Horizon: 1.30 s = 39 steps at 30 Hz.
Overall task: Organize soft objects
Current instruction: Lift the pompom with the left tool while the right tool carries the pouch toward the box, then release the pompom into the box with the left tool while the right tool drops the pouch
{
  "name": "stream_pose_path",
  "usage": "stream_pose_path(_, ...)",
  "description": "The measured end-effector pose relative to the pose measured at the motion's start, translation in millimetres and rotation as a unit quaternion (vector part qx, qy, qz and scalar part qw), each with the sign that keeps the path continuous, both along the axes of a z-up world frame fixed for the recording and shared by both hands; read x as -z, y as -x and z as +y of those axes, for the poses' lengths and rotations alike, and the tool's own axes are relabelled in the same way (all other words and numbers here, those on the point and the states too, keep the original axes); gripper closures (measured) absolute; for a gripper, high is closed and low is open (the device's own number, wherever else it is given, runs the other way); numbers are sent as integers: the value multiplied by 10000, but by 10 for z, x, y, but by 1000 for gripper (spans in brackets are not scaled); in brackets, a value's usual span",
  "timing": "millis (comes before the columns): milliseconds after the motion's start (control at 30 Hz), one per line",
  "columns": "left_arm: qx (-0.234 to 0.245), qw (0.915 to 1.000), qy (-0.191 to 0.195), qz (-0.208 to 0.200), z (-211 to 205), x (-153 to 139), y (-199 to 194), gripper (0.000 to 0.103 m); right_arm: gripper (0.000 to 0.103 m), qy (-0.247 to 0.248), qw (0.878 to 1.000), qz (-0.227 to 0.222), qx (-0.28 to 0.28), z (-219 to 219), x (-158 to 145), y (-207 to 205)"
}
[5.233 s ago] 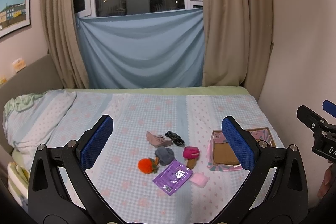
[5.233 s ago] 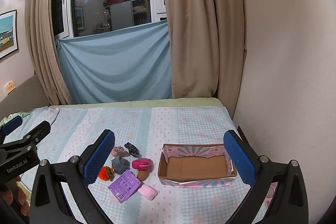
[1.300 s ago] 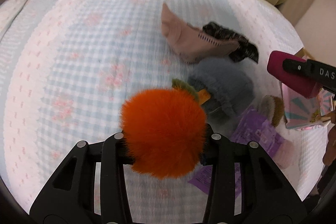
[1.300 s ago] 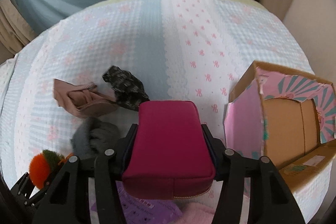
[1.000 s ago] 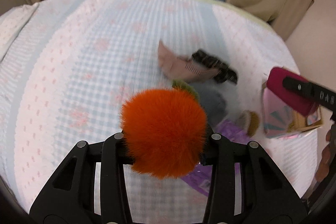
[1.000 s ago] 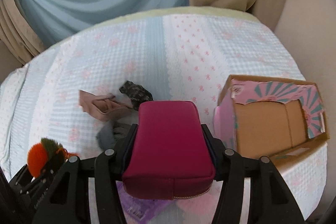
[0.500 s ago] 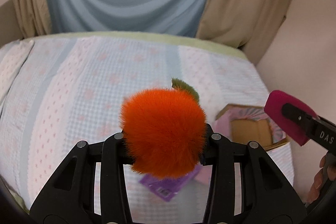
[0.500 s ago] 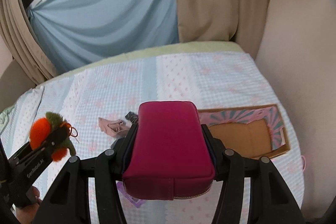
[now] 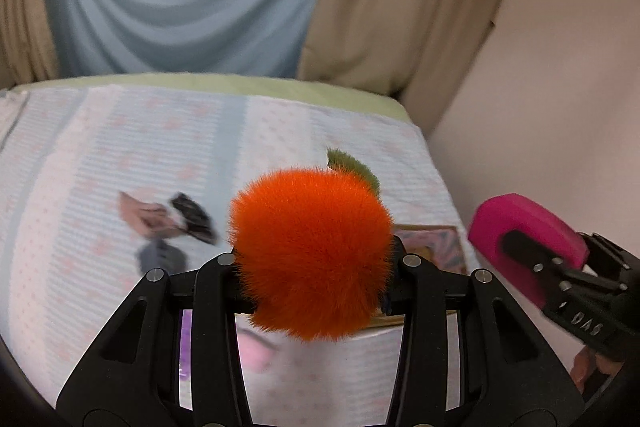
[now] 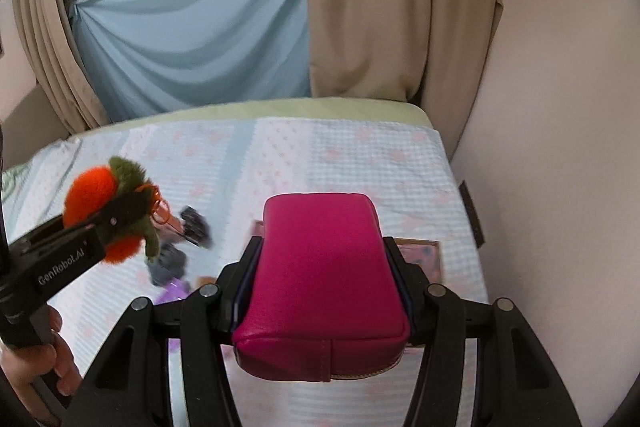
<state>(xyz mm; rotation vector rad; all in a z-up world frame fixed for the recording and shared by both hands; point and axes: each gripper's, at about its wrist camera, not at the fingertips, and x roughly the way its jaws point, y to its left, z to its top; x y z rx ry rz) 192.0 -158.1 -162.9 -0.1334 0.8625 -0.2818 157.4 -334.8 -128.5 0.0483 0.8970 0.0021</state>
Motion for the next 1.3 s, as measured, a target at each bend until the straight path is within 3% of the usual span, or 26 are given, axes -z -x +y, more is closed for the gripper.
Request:
stream_pose_path(167,333,9985,-180,384,-574,336,-150,66,51,189,9994,252,-103,-364,294,-102)
stream_pose_path(367,704,9923,-570,845,-952,927,-354,66,51,266,9970,696,-198,-656,804,-305)
stream_pose_path(633,902,9805,-818,1543,-1174,1700,-704,66,51,346,9905,1205,-571,-777,1519,-560)
stream_pose_path(933,1011,9656,-1309,2008,-1281,2205,-974,65,49,299,9816,1322,-1345,-673,2037,-779)
stream_pose_path(967,1028,9652,-1302,2024,-1273,2219,-995,57,48,241,9814,1276,-1414,-658,2076,-789)
stream_pose_path(1033,1031,9643,-1416,1988,-1284,2237,-1027,24,38,144,9821,1090,-1526,-638,2140,-805)
stream_pose_path(1067,1032,9634,-1488,1977,-1295,2248,-1039,1,30,135,9824,1032,-1548,-635,2162,-799)
stream_pose_path(1100,1013,9623,-1584,1963,-1295,2260,-1050,0,5,156,9824,974,-1589,-640,2197,-799)
stream_pose_path(1133,1025,9635,-1570,1913,-1279,2249,-1042,0,0,241,9815,923,-1658,-643,2233,-780)
stream_pose_path(1300,1102,9635,-1468,1946,-1167,2231,-975,0,0,454,9775,1074,-1756,-690,2284,-657)
